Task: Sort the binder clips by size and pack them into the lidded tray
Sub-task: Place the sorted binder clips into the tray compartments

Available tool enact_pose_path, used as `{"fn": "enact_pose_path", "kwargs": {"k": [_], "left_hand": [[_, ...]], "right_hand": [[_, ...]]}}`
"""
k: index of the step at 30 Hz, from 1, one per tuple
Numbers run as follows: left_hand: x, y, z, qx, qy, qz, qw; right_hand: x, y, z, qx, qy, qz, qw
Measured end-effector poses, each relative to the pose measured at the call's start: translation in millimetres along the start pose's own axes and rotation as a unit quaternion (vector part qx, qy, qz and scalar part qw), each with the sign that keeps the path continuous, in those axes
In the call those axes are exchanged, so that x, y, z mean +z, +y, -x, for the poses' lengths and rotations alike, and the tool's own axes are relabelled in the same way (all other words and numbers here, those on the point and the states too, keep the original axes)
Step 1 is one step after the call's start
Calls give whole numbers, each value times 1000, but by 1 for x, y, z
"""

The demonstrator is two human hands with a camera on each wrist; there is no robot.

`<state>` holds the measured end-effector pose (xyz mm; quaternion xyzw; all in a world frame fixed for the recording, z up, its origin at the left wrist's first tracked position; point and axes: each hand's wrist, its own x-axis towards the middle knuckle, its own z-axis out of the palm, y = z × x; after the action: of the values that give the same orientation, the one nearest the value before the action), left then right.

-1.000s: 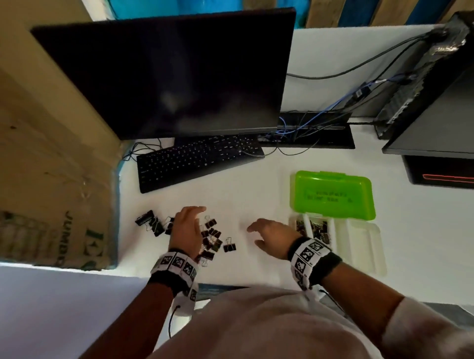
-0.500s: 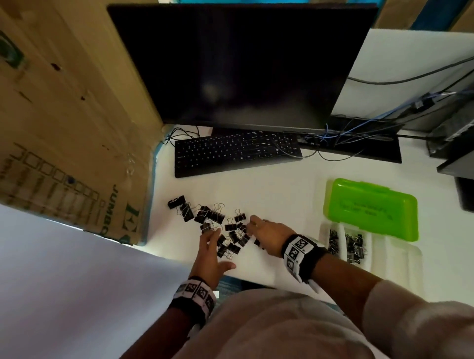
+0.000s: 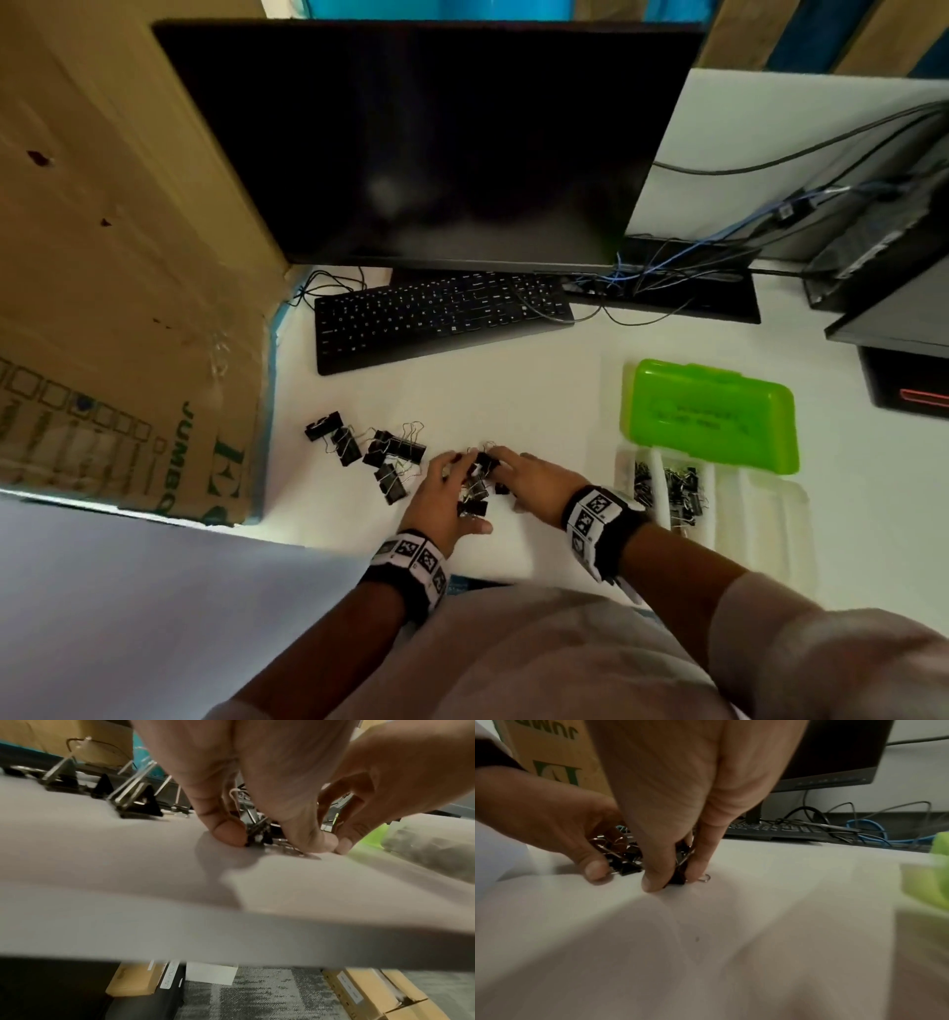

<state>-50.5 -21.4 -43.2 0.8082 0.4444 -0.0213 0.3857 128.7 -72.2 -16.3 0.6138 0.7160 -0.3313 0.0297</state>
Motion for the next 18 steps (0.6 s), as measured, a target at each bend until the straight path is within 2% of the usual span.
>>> {"fn": "enact_pose_path", "kwargs": {"k": [3,10,13,18], "left_hand": [[1,14,-12,17,-27,-11,999],[12,56,-37,84,-134,-128,979],[17,65,-44,86,-121,-128,981],[15,68,-55,87,-90,-50,991]], "right_hand": [[3,7,14,-16,15,34,999],[-12,19,36,39,32,-38,998],[-18,26,49,70,56,-70,994],[-33,38,88,115,182,-178,960]]}}
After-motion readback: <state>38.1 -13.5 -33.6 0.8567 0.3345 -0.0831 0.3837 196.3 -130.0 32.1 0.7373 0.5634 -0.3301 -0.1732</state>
